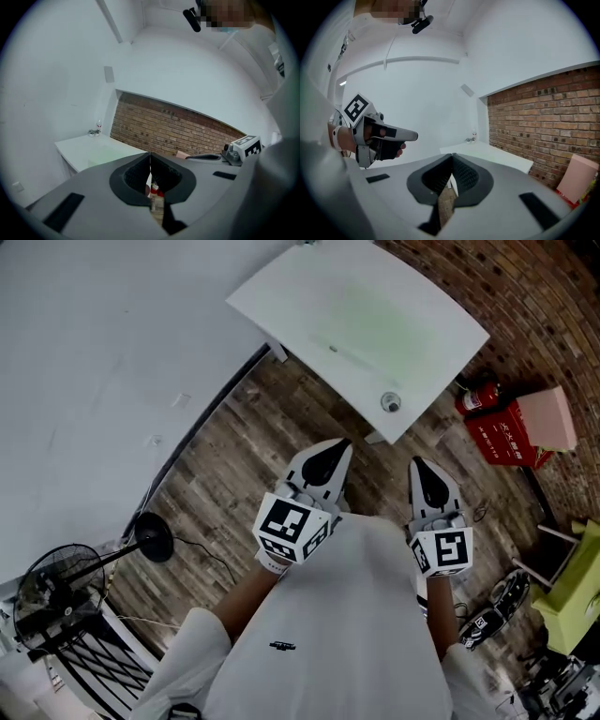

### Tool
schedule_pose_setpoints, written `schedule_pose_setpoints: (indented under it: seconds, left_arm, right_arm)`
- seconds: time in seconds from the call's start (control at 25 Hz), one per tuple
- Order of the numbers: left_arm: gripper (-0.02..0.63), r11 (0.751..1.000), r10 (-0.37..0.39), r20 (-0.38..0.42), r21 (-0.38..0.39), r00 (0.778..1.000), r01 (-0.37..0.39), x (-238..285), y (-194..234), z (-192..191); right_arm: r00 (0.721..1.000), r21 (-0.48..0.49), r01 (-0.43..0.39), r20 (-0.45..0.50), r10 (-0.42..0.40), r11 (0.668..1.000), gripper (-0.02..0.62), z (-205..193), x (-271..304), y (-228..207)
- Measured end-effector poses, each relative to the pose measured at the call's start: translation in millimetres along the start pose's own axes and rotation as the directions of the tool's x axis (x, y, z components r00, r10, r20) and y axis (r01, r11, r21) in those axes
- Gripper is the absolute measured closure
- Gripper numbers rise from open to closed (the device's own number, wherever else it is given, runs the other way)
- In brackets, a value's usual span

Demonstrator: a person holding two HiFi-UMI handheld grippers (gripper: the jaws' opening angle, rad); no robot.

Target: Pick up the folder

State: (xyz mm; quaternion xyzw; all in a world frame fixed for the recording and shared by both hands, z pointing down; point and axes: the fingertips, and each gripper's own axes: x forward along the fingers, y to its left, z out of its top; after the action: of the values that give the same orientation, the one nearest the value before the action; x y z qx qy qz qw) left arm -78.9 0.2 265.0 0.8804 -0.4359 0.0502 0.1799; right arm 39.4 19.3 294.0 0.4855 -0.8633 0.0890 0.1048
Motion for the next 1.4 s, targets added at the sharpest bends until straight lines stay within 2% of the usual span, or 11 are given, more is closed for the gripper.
schedule_pose_setpoints:
  seconds: [0.2, 0.52, 0.8, 1.04, 1.16, 1.24, 1.4]
  left_arm:
    - [0.586, 1.000, 0.023, 0.009, -0.007, 1.000, -0.023, 19, 23, 12]
    - [0.586, 0.997, 0.080, -0.001, -0.004, 0.997, -0.080, 55, 46, 19]
    - [0.586, 0.994, 0.112, -0.012, -0.016, 0.994, -0.112, 96, 53, 30]
    - [0.586, 0.990, 0.142, -0.017, -0.017, 0.990, -0.142, 125, 72, 44]
    - [0.586, 0.991, 0.129, -0.027, -0.014, 0.991, -0.130, 141, 79, 45]
    - [0.584, 0.994, 0.108, -0.044, -0.010, 0.993, -0.108, 152, 82, 42]
    - [0.584, 0.996, 0.084, -0.081, -0.022, 0.993, -0.086, 173, 90, 36]
  right_arm:
    - [1.000, -0.020, -0.017, 0.001, 0.017, 1.000, 0.588, 12, 31, -14]
    - [0.998, 0.002, -0.067, -0.004, 0.067, 0.998, 0.588, 13, 69, -49]
    - [0.995, 0.009, -0.097, -0.010, 0.097, 0.995, 0.588, 22, 97, -88]
    - [0.995, 0.033, -0.098, -0.034, 0.099, 0.995, 0.588, 23, 122, -111]
    - [0.995, 0.042, -0.093, -0.040, 0.094, 0.995, 0.588, 22, 134, -122]
    - [0.995, 0.053, -0.088, -0.047, 0.090, 0.995, 0.573, 20, 142, -129]
    - [0.994, 0.094, -0.078, -0.069, 0.085, 0.993, 0.501, 9, 157, -143]
